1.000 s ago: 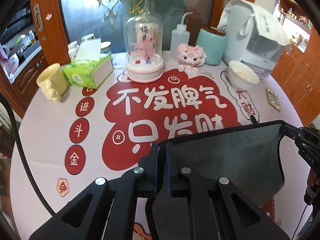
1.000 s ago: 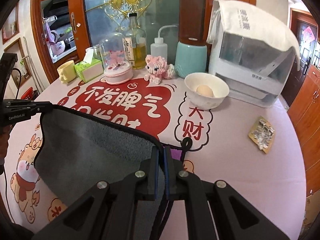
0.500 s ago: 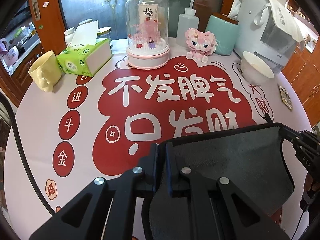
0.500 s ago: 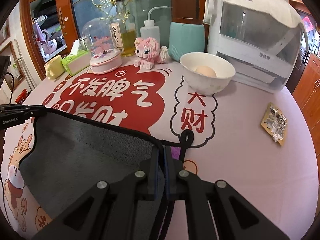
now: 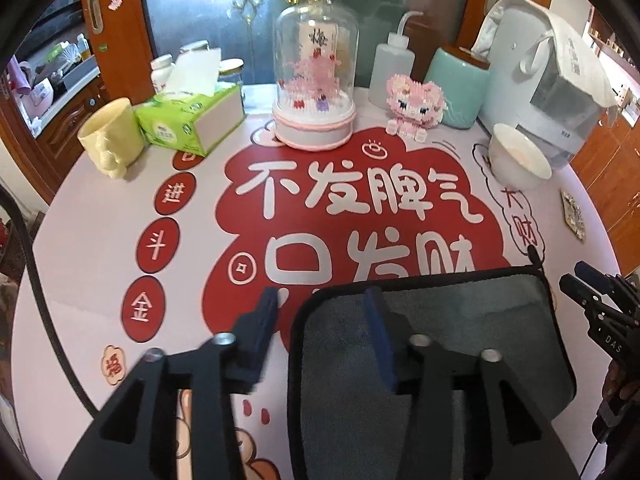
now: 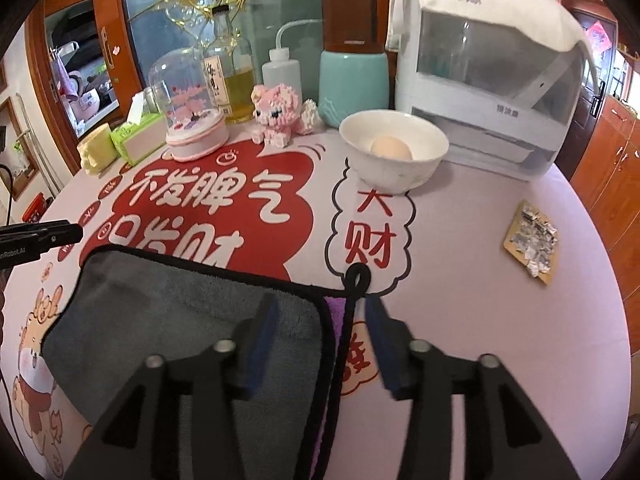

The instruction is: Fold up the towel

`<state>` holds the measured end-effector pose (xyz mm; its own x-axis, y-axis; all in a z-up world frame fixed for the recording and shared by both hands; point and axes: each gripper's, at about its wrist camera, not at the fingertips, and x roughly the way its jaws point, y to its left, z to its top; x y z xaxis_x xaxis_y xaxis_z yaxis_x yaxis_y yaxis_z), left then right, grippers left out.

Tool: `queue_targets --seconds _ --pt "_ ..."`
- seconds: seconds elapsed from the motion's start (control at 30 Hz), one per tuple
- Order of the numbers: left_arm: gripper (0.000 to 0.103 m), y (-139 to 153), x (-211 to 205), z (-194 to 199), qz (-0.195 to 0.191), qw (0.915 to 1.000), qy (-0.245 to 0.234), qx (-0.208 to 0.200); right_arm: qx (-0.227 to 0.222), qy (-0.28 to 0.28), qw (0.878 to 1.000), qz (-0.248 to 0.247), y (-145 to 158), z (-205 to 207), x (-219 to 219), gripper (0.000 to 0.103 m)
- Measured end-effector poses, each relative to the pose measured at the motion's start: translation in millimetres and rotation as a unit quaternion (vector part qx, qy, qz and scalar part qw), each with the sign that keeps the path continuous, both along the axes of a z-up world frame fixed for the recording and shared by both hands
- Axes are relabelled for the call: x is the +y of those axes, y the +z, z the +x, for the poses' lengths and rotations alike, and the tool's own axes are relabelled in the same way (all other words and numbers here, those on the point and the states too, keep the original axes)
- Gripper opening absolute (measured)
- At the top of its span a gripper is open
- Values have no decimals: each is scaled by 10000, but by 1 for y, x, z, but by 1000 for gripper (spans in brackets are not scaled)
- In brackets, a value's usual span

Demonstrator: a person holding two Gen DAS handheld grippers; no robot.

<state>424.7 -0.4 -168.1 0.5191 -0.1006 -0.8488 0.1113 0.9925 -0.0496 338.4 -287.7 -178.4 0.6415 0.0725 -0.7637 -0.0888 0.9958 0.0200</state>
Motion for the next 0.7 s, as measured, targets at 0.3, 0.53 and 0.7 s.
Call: queue_targets --seconds 0.3,0.53,0.7 --pt "76 42 19 -35 -117 9993 274 -204 -166 -349 9993 -15 31 -27 2 81" --pt "82 65 40 -87 -125 9987 383 -315 -148 -655 9976 -136 48 -72 9 87" --pt "82 74 57 -136 -68 9987 371 -332 -115 -756 9970 -75 54 -114 17 93"
